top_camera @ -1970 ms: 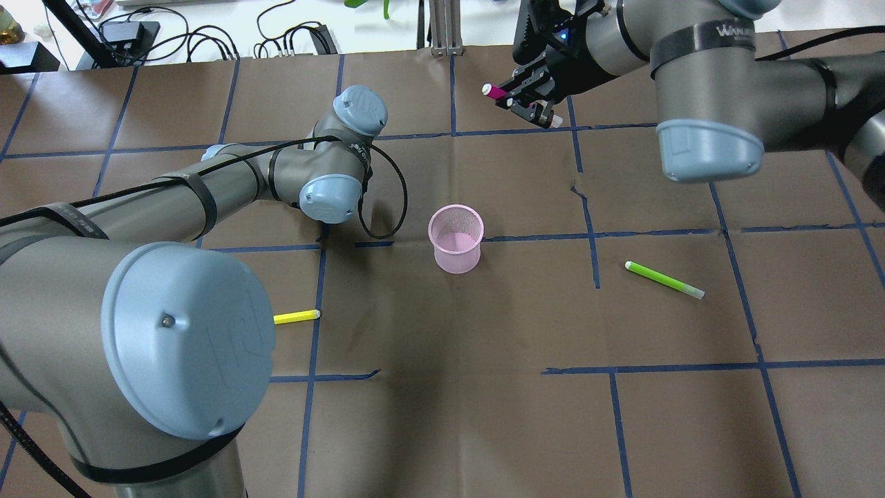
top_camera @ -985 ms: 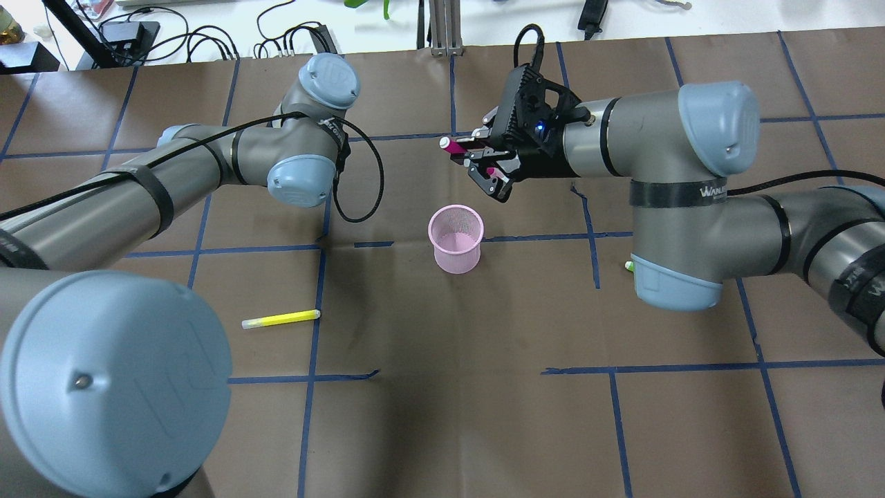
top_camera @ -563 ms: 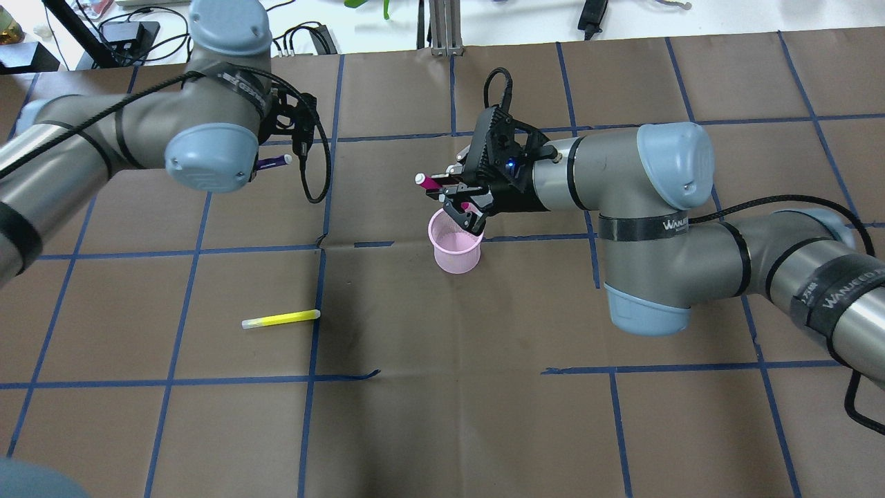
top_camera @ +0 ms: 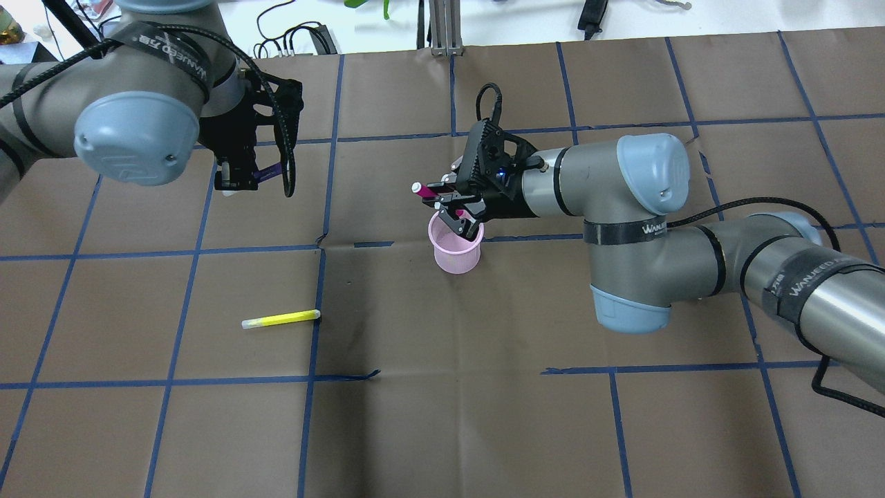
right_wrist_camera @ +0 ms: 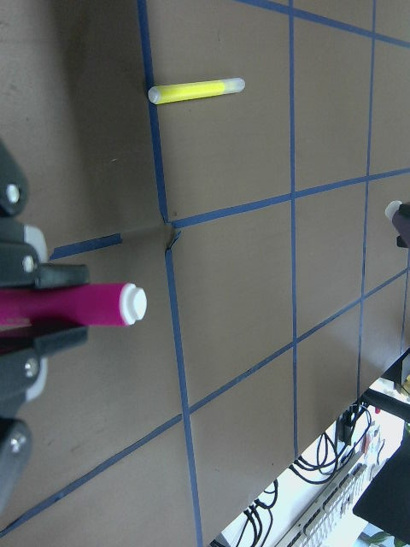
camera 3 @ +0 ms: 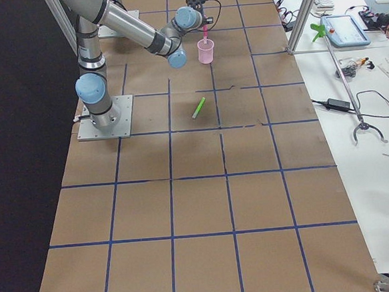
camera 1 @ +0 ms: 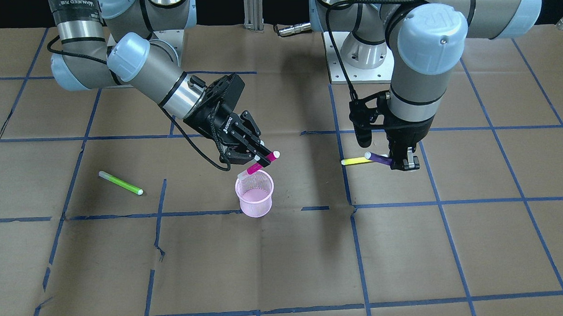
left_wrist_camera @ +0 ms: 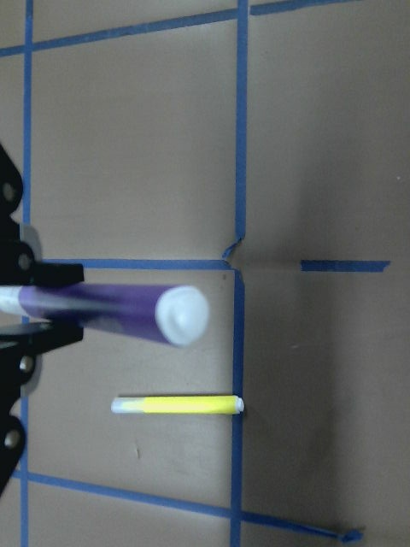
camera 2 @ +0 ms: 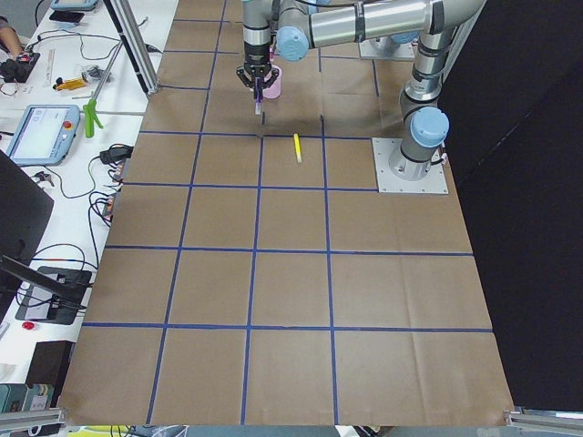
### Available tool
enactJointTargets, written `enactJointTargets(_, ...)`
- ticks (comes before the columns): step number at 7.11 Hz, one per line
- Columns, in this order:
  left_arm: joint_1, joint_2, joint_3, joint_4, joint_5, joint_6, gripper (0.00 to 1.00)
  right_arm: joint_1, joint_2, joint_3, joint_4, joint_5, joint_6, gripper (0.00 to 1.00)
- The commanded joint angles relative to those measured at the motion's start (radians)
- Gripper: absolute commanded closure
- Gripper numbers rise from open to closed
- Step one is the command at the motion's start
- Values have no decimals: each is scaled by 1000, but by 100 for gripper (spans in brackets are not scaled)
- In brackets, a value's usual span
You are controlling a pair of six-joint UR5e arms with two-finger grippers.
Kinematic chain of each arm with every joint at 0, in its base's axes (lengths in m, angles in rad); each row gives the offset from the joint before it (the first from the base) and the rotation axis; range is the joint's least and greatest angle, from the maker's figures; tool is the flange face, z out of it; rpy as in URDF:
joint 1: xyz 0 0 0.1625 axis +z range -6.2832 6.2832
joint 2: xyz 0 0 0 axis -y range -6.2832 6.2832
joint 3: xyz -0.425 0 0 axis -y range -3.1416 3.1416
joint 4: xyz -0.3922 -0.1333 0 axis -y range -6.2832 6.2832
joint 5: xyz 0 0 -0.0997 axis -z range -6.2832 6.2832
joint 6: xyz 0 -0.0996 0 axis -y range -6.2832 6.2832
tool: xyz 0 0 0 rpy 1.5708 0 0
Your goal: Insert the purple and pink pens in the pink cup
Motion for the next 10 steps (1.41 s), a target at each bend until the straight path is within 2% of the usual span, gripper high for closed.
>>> enactJointTargets(1, 0, 44, 0, -75, -46, -29, 96, 12, 30, -3, -18, -5, -3, 94)
enactJointTargets(5, 4, 62, 4, -98, -46, -29, 96, 10, 107, -4, -62, -10, -2, 90)
enactJointTargets(6, 9, 70, 16, -98, -43, -27, 96, 10, 121, -1, -68, -10, 0, 85)
enactJointTargets(8, 9, 73, 24, -99, -46, -27, 96, 10, 124, -1, -67, -14, 4, 56)
enactJointTargets(9, 9, 73, 24, -99, -47, -27, 96, 10, 122, -1, -65, -19, 42, 33)
enactJointTargets(10, 9, 72, 24, -99, -47, -26, 96, 10, 116, -1, -65, -55, 65, 23)
